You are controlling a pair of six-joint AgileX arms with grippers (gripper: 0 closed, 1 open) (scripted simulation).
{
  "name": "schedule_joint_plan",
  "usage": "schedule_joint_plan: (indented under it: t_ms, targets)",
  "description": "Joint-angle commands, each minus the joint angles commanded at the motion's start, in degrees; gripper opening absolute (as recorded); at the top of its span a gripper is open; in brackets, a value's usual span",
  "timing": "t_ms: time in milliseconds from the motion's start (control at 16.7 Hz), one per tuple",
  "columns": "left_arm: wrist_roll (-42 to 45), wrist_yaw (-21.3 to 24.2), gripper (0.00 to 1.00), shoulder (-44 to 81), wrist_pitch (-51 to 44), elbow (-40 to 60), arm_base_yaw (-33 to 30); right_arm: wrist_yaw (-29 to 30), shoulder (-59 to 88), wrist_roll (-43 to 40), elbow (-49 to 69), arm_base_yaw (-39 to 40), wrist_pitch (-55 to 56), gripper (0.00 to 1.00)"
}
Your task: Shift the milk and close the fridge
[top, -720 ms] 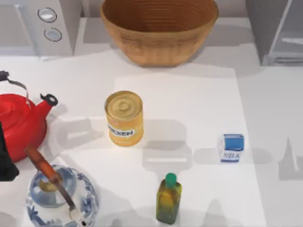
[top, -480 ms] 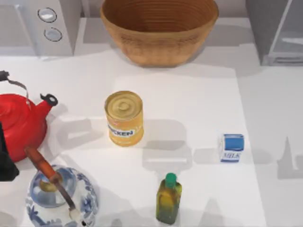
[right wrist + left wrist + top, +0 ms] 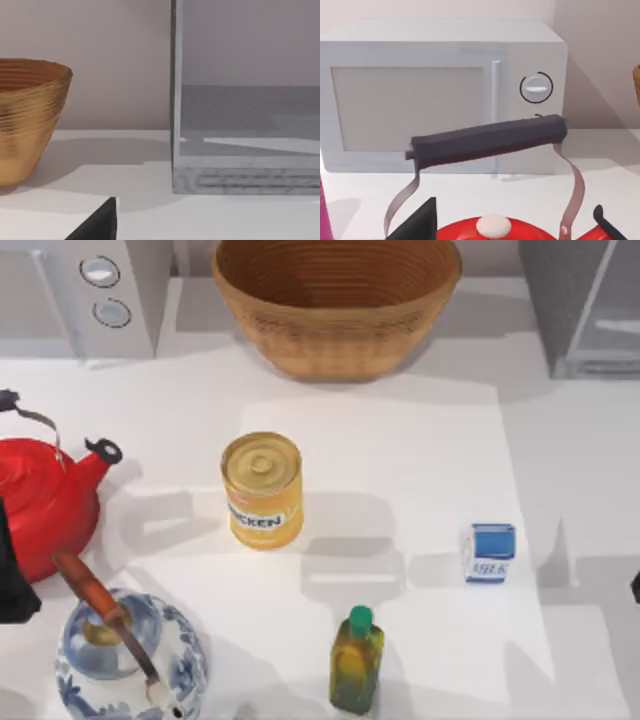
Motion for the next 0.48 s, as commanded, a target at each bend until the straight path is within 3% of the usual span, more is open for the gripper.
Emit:
schedule_joint_plan:
  t_ms: [300,480]
  targets:
    - [0.0,0.0,1.0,0.0,0.0,0.0,0.0,17.84,14.18,0.22,0.39,17.76,13.37,1.0]
    - [0.0,0.0,1.0,0.0,0.0,0.0,0.0,24.46,19.57,0.39,0.59,24.27,18.52,1.0]
